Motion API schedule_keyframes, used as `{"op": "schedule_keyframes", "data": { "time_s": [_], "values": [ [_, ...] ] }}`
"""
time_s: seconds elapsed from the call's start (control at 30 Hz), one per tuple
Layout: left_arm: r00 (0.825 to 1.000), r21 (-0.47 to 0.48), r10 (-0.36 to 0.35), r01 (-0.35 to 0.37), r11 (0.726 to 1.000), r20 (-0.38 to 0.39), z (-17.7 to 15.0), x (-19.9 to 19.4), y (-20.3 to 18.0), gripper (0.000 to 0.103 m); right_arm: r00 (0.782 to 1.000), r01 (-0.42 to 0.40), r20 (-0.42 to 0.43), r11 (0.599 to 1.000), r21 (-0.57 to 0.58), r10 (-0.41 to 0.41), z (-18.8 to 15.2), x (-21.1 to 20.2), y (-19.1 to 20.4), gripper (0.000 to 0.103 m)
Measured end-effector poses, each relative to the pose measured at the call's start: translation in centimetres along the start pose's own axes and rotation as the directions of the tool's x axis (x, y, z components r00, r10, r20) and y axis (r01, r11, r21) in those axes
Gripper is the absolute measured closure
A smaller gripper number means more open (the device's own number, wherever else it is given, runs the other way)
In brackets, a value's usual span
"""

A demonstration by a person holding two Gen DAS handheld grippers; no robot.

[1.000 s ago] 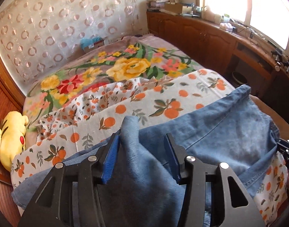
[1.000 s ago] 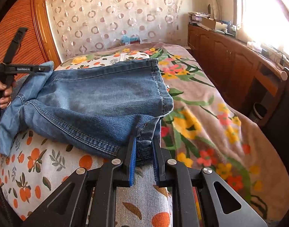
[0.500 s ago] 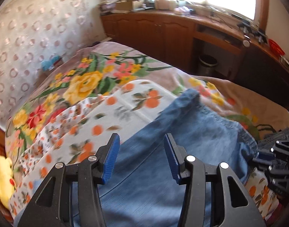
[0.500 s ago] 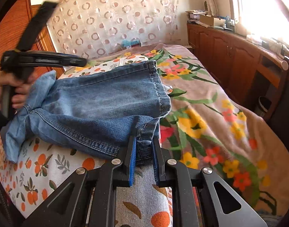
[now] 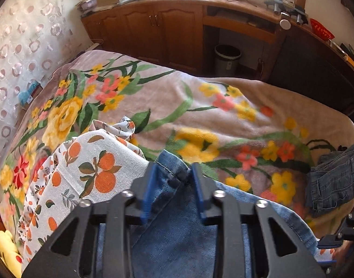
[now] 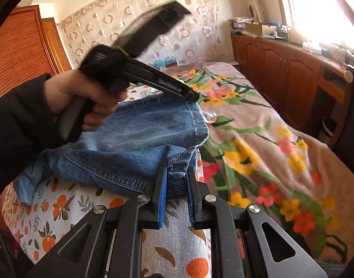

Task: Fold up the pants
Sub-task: 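Lift the leg hem with the right gripper and fold it over the jeans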

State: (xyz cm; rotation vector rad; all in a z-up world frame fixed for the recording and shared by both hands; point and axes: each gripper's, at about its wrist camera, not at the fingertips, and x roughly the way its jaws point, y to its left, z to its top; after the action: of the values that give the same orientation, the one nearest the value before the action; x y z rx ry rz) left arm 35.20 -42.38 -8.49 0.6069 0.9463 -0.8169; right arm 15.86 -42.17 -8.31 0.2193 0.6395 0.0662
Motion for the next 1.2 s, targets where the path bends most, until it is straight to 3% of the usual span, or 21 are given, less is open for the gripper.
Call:
{"op": "schedule_keyframes", "data": {
  "time_s": [0.1, 0.3, 0.47, 0.67, 0.93, 1.07, 1.2],
  "values": [
    [1.0, -0.011, -0.004, 0.004, 1.0, 0.031, -0.4, -1.1, 0.4, 0.093, 1.0, -0.002, 0.011, 1.0, -0.008, 0.003, 0.0, -0.5, 0.2, 0.088],
    [0.985, -0.071, 0.026, -0.014, 0.997, 0.172, -1.3, -8.4, 2.6, 0.094, 0.995, -0.052, 0.079, 0.998, -0.038, 0.055, 1.6, -3.2, 1.7, 0.088],
    [0.959, -0.14, 0.092, -0.055, 0.989, 0.269, -3.7, -15.9, 6.2, 0.094, 0.977, -0.141, 0.141, 0.98, -0.141, 0.161, 4.3, -6.2, 6.9, 0.088],
    [0.917, -0.245, 0.195, -0.113, 0.963, 0.347, -9.7, -24.5, 10.7, 0.094, 0.941, -0.251, 0.159, 0.93, -0.267, 0.3, 6.1, -8.5, 15.2, 0.088],
    [0.87, -0.391, 0.317, -0.16, 0.907, 0.378, -20.4, -31.9, 16.6, 0.094, 0.883, -0.399, 0.081, 0.832, -0.386, 0.462, 6.4, -8.4, 28.0, 0.088],
    [0.862, -0.46, 0.354, -0.165, 0.872, 0.363, -26.0, -33.0, 19.5, 0.094, 0.86, -0.457, 0.01, 0.779, -0.429, 0.51, 5.5, -7.2, 34.2, 0.088],
    [0.869, -0.515, 0.369, -0.162, 0.842, 0.33, -31.1, -32.3, 22.4, 0.094, 0.845, -0.503, -0.069, 0.743, -0.441, 0.531, 3.9, -5.0, 39.5, 0.088]
  ]
}}
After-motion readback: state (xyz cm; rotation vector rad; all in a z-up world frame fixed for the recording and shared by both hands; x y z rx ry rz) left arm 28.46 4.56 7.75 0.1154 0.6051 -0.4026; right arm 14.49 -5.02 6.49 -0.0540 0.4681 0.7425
